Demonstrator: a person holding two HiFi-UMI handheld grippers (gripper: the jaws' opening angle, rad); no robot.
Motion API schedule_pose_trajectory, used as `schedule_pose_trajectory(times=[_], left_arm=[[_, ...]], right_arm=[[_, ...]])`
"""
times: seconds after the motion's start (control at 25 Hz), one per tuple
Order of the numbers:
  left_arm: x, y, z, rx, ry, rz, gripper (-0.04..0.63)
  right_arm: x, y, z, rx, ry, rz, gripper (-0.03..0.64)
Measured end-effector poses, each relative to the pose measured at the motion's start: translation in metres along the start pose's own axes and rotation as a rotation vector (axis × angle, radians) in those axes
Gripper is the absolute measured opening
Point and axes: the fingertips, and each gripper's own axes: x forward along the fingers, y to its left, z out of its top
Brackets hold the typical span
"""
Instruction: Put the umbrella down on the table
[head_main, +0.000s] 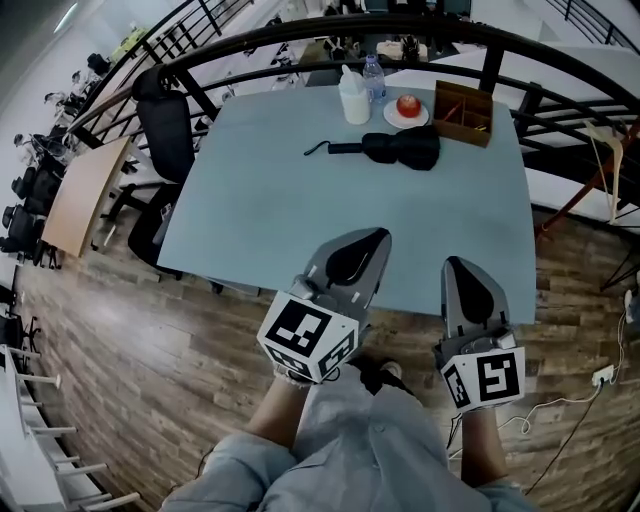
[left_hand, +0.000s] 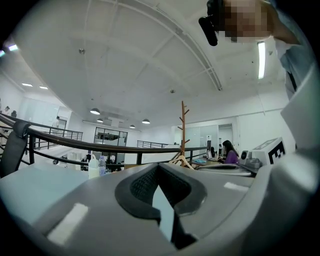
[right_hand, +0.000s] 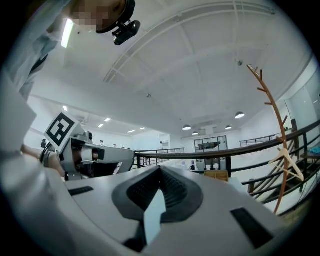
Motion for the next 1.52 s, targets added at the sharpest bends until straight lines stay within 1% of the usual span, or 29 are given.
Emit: schedule_pose_trajectory(times=[0.32, 0.72, 1.0, 1.2, 1.52], left_arm=[[-0.01, -0.002, 0.011, 0.01, -0.012, -0.039, 0.005], [-0.03, 0.019, 0.028, 0.001, -0.045, -0.064, 0.005], [-0.035, 0.032, 0.031, -0.016, -0.059, -0.067, 0.005], [-0.039, 0.034, 0.032, 0.002, -0.064, -0.074, 0.005], [-0.045, 0.036, 0.031, -0.013, -0.071, -0.074, 0.005]], right_arm=[[-0.001, 0.013, 0.021, -0.022, -0.028, -0.037, -0.005], [0.019, 0.041, 0.047, -0.069, -0.06, -0.039, -0.005], [0.029, 0.053, 0.048, -0.079, -0.063, -0.038, -0.005], [0.032, 0.058, 0.046, -0.08, -0.061, -0.041, -0.005], [0.035, 0.068, 0.044, -0.085, -0.053, -0.027, -0.005]])
